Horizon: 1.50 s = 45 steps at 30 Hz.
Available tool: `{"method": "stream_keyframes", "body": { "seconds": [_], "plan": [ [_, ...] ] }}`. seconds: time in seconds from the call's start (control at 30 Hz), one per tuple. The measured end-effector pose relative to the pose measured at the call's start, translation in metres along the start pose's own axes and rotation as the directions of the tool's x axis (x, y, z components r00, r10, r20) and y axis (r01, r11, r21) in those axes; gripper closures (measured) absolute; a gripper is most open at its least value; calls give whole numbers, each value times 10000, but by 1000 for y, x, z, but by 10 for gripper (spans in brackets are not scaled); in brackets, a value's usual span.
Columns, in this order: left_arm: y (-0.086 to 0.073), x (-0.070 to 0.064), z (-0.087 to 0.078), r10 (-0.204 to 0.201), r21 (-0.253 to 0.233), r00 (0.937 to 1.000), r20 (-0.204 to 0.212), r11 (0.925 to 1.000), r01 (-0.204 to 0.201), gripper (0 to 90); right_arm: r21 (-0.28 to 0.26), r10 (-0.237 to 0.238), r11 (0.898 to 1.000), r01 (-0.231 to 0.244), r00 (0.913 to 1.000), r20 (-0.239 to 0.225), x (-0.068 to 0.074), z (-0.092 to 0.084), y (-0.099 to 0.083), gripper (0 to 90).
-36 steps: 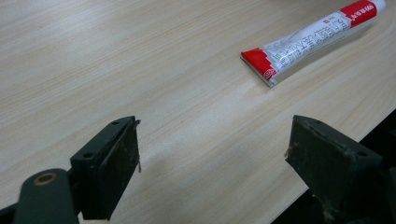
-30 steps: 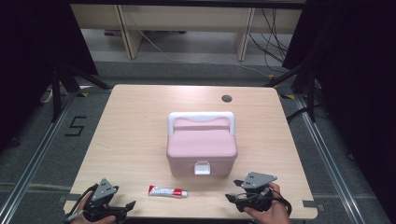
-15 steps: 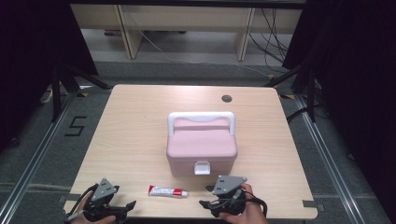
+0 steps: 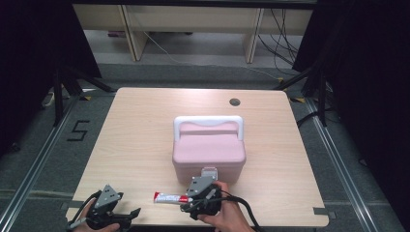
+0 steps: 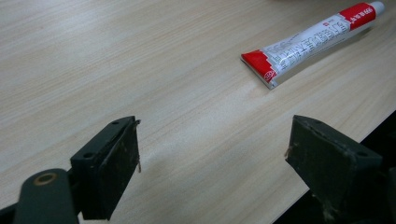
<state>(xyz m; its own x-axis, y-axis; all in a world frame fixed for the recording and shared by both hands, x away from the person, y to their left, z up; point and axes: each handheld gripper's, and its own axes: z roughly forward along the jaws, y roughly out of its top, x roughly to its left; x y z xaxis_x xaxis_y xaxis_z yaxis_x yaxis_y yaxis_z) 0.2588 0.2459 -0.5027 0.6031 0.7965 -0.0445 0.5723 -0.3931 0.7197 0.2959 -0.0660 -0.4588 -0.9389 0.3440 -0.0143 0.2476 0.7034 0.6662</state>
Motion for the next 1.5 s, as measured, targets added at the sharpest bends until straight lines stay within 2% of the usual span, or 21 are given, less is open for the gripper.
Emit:
{"method": "stream_keyframes", "body": {
  "seconds": [0.03, 0.17, 0.37, 0.5, 0.63, 0.8, 0.87, 0.9, 0.97, 1.03, 1.1, 1.13, 1.2, 1.23, 1.3, 1.33, 1.37, 1.4, 1.43, 1.47, 1.5],
  "plan": [
    [-1, -1, 1, -238, -145, 9997, 85, 9996, 239, 157, 119, 1, 9999, -1, 10000, 27, 0, 3, 3, 467],
    [-1, -2, 0, -297, -94, 9995, 83, 9995, 298, 157, 593, -33, 9982, 30, 10000, 55, 1, 15, 12, 468],
    [0, -2, -1, -244, -28, 9996, 124, 9997, 245, 157, 1268, -593, 9903, 575, 9982, 109, 2, 34, 25, 487],
    [-1, -2, -1, -241, -102, 9997, 92, 9997, 242, 157, 1735, -463, 9839, 437, 9989, 111, 3, 44, 30, 511],
    [-1, 0, 0, -97, 1, 10000, -11, 10000, 97, 157, 2058, -723, 9762, 690, 9974, 84, 2, 52, 36, 544],
    [-1, 0, -2, -220, 24, 9997, 79, 9998, 220, 157, 2845, -952, 9538, 961, 9953, -172, 3, 60, 47, 578],
    [-1, 0, -1, -164, -72, 9999, 49, 9998, 164, 157, 3527, -752, 9331, 706, 9972, -7, 5, 61, 52, 580],
    [-1, 1, -2, -131, 40, 9999, 99, 9999, 131, 157, 3631, -1296, 9235, 1239, 9915, -89, 1, 62, 53, 581],
    [-1, 1, -1, -167, -97, 9998, 61, 9998, 167, 157, 3748, -1144, 9205, 1106, 9934, -121, 1, 63, 54, 594],
    [-1, 1, -2, -135, 12, 9999, 101, 9999, 134, 157, 3854, -1663, 9078, 1655, 9856, -317, -3, 66, 53, 606],
    [-1, 1, -2, -132, 16, 9999, 88, 9999, 132, 157, 4058, -1707, 8983, 1683, 9848, -306, -3, 69, 53, 621],
    [-1, 0, -1, -156, -65, 9999, 38, 9999, 156, 157, 4070, -1616, 8993, 1602, 9864, -311, -4, 69, 53, 634],
    [0, 3, -1, 297, 2, 9995, -64, 9996, -297, 158, 4176, -1648, 8936, 1644, 9857, -354, -5, 70, 54, 644],
    [-1, 1, -1, -73, -19, 10000, 14, 10000, 73, 158, 4266, -1767, 8875, 1741, 9837, -339, -5, 71, 55, 645],
    [-1, 0, -1, -156, -28, 9999, 46, 9999, 156, 158, 4492, -1564, 8798, 1555, 9871, -353, -3, 73, 56, 649],
    [0, 3, -1, 233, 29, 9997, -50, 9997, -233, 158, 4487, -1798, 8756, 1791, 9828, -414, -4, 75, 57, 649],
    [0, 4, -1, 392, 18, 9992, -57, 9992, -392, 157, 4633, -1805, 8679, 1790, 9827, -415, -3, 76, 58, 650],
    [0, 3, -1, 201, 44, 9998, -35, 9998, -200, 158, 4717, -1908, 8608, 1911, 9804, -492, -4, 78, 60, 651],
    [-1, 0, -1, -151, -8, 9999, 80, 9999, 151, 157, 4869, -2154, 8457, 2182, 9745, -627, -5, 79, 61, 651],
    [-1, 0, -1, -172, -16, 9998, 50, 9998, 173, 158, 4977, -2105, 8398, 2167, 9751, -694, -6, 81, 62, 652],
    [0, 3, 0, 324, -53, 9994, -111, 9995, -324, 158, 5061, -2023, 8367, 2092, 9769, -693, -6, 82, 62, 657]
  ]
}}
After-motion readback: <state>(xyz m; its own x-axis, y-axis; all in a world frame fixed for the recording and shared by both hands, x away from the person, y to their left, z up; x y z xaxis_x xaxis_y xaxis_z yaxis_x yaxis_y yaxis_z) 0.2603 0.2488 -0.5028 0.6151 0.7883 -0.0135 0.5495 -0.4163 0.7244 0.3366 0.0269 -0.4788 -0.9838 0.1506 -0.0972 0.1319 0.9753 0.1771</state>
